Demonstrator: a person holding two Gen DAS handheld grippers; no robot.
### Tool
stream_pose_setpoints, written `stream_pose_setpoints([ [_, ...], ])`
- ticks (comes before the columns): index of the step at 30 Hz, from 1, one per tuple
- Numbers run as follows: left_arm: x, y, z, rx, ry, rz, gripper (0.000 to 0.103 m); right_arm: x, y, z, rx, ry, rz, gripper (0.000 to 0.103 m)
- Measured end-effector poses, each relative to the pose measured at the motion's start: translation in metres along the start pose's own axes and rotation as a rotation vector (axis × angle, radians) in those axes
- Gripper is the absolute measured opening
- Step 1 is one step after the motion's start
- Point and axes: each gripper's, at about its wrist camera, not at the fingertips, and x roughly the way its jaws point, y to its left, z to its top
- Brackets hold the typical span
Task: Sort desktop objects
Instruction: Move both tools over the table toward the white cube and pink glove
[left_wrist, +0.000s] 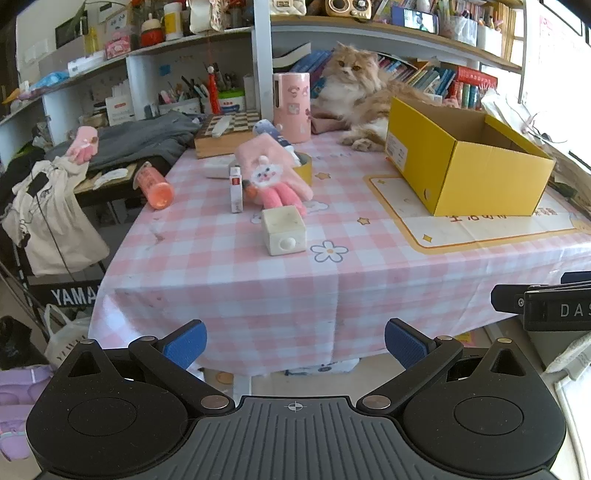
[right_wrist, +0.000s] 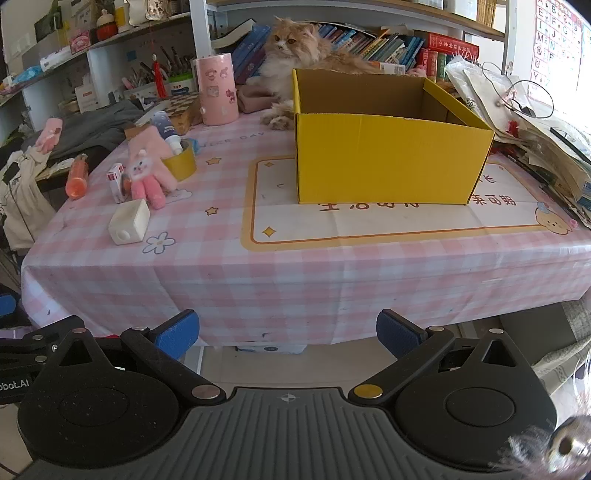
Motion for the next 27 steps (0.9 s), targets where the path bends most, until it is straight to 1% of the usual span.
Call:
stream_pose_setpoints([
  [8, 0.0073, -0.0005, 0.0013, -0.003, 0.024, -0.01, 0.103, 0.0046, -0.0018, 0.0013, 0.002, 0.019, -0.013, 0.103],
  [16, 0.0098, -0.004, 0.0038, 0.018, 0.022, -0.018, 0.103, 0.0052, -0.003, 0.0018, 0.004, 0.018, -0.017, 0.103],
  [22, 0.0098, -0.0028, 0.0049, 0.014, 0.022, -0.036, 0.103, 0.0065, -0.0043, 0.0031, 0.013, 0.019, -0.013, 0.103],
  [27, 0.01, -0.002, 0.0062, 0.016, 0.019, -0.033, 0.103, 0.0059, -0.0029, 0.004, 0.011, 0.011, -0.003, 0.103],
])
